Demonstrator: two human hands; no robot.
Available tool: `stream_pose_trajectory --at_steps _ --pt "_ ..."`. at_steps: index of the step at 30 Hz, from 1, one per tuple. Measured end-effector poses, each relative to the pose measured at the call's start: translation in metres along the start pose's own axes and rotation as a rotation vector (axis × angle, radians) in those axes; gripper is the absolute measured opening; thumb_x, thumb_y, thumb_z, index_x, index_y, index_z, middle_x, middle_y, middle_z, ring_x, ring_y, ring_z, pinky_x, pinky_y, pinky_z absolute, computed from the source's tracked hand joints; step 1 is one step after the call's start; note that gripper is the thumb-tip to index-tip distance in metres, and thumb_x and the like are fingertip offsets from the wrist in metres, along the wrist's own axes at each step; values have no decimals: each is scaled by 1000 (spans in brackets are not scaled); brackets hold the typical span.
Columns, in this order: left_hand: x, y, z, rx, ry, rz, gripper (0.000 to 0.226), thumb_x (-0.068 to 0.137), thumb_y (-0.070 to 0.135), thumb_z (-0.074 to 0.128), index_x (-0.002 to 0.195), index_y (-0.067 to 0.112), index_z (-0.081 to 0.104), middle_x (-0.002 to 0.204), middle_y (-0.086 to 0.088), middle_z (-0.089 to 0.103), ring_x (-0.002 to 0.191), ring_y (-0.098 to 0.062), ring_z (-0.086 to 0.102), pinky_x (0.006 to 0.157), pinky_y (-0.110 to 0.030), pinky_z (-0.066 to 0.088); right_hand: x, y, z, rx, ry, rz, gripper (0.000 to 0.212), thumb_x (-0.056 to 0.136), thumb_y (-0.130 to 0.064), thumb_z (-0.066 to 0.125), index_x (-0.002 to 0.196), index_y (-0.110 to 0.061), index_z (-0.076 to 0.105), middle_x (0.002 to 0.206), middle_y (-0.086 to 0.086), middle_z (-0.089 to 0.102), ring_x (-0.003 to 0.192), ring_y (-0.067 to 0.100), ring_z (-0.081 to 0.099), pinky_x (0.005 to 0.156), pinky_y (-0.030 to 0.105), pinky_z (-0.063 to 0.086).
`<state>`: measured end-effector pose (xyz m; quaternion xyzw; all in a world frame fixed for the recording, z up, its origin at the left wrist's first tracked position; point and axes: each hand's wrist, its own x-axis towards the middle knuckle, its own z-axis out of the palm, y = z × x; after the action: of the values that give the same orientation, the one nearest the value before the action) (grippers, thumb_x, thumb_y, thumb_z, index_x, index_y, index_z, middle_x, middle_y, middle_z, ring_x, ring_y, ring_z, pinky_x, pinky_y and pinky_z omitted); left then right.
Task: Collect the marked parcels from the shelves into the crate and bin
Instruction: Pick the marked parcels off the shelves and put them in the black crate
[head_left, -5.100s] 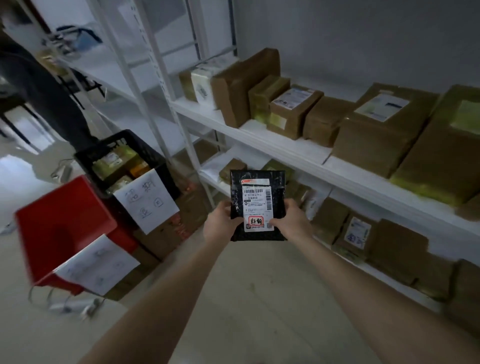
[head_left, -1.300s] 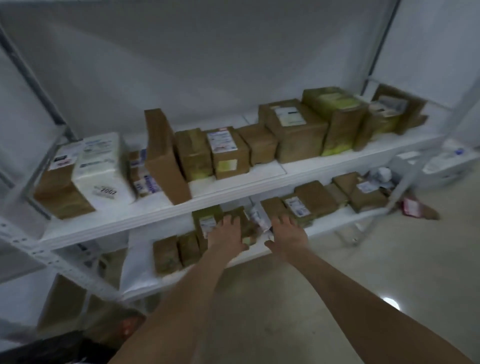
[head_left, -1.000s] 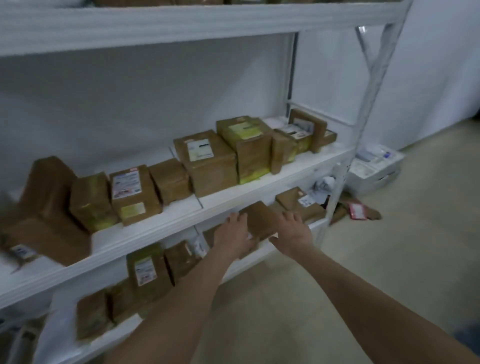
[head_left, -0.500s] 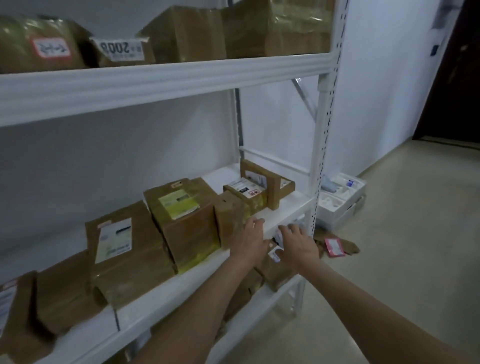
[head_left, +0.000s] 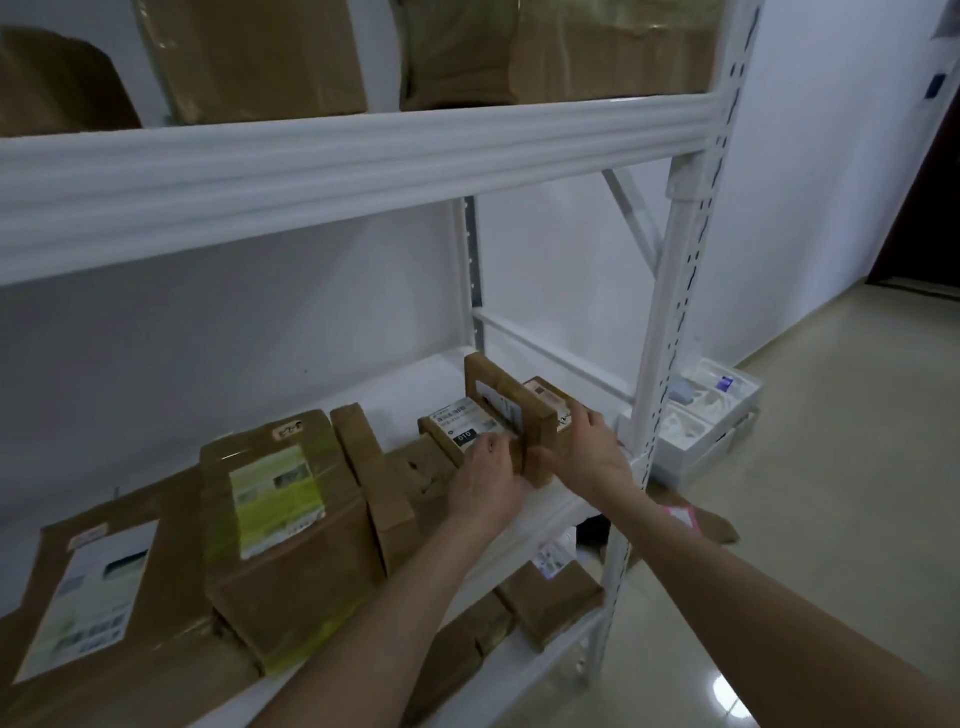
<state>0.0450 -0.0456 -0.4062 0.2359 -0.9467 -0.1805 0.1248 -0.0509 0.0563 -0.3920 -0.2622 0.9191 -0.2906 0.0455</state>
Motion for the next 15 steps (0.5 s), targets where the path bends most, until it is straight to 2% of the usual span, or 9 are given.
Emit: stream_pose_trajectory --at_steps 3,6,10,13,15 --pt "19 5 2 24 18 -66 49 94 17 49 142 15 36 144 -5 35 129 -20 41 100 -31 40 36 5 -5 120 -29 36 97 76 -59 67 150 -20 18 147 9 35 130 29 42 100 46 44" --pt "33 15 6 51 44 -136 49 93 13 47 141 14 38 145 -5 36 128 -21 43 101 -31 40 65 8 -3 141 -145 20 98 70 -66 67 145 -17 28 137 9 48 120 29 52 94 43 48" --pt "45 29 17 105 -23 -294 45 91 11 48 136 14 42 136 -9 44 116 -27 52 92 -37 47 81 15 1 109 -280 -83 78 72 -65 65 128 -12 48 119 6 61 108 26 59 81 33 47" --pt "44 36 25 160 -84 -380 46 90 8 46 136 15 43 134 -10 47 116 -28 52 91 -38 47 89 23 7 101 -291 -162 48 84 -51 61 112 -13 57 107 6 66 98 26 62 79 33 50" --pt "41 40 28 176 -88 -415 49 90 6 46 138 15 43 138 -8 45 120 -29 51 94 -39 47 92 27 7 144 -259 -179 36 88 -45 57 104 -13 59 99 7 67 90 26 63 78 35 53"
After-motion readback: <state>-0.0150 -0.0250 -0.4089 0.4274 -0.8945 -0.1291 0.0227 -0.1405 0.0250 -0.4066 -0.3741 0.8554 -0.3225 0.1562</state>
